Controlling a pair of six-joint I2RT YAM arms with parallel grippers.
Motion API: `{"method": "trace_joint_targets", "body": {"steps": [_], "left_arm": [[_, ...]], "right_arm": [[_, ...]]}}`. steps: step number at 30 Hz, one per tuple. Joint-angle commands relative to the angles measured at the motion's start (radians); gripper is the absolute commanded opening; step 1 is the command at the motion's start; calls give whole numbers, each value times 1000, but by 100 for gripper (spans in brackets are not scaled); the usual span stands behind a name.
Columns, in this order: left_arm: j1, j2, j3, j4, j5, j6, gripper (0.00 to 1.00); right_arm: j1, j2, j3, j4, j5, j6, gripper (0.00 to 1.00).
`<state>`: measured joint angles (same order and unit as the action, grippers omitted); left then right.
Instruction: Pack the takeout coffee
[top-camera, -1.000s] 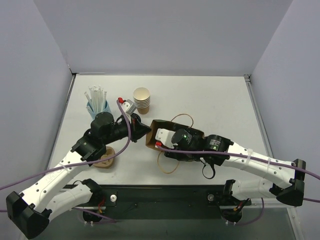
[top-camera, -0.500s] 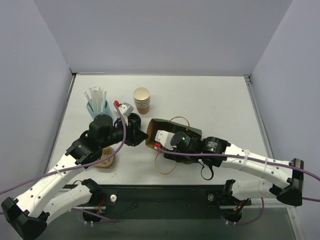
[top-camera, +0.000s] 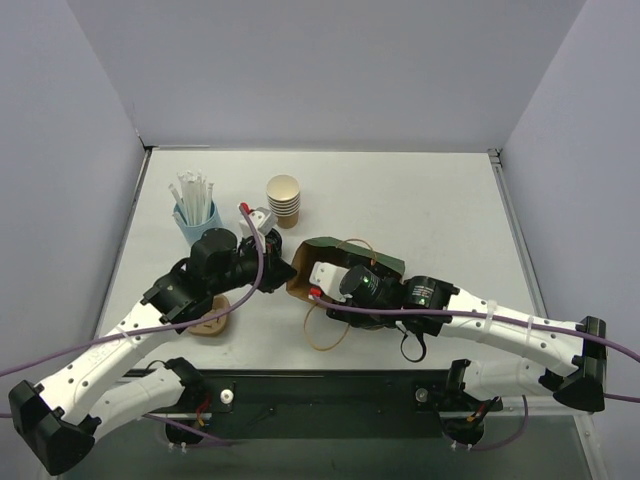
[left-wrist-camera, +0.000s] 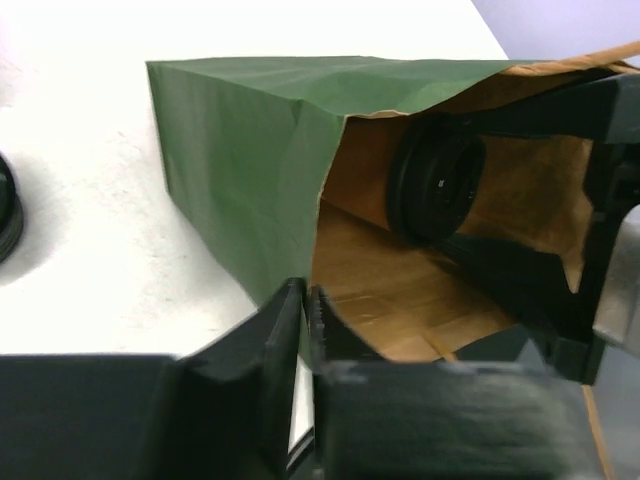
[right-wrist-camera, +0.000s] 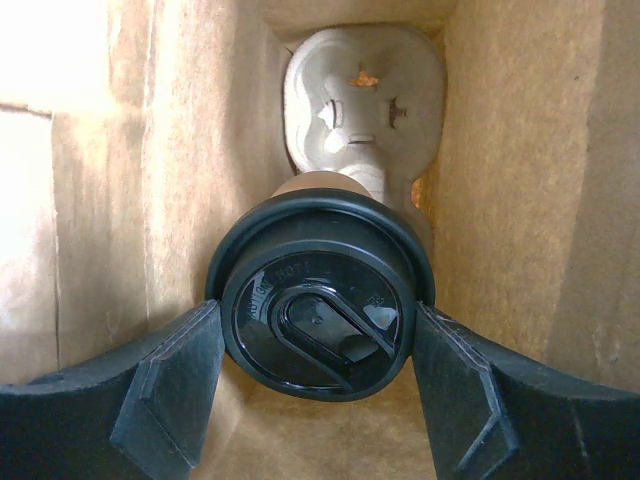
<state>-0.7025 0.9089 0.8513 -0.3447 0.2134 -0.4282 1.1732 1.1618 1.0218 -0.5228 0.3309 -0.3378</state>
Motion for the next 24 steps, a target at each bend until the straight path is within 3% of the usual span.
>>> {"method": "trace_joint_targets", "body": {"steps": [1, 5, 8, 14, 24], "left_arm": [[-47, 4, 14, 114, 18, 43, 0], [-165, -53, -30, 165, -87, 71, 0], [-193, -71, -37, 180, -149, 74, 0], [-193, -77, -100, 227, -154, 54, 0], [-193, -77, -130, 230, -144, 36, 0]], "right_arm": [[8, -28, -14, 27, 53, -10, 38], [6, -30, 1, 32, 43, -55, 38], [2, -22, 1, 44, 43, -109, 39], [-44, -36, -58, 105, -18, -222, 38], [-119, -65, -138, 154, -158, -216, 39]]}}
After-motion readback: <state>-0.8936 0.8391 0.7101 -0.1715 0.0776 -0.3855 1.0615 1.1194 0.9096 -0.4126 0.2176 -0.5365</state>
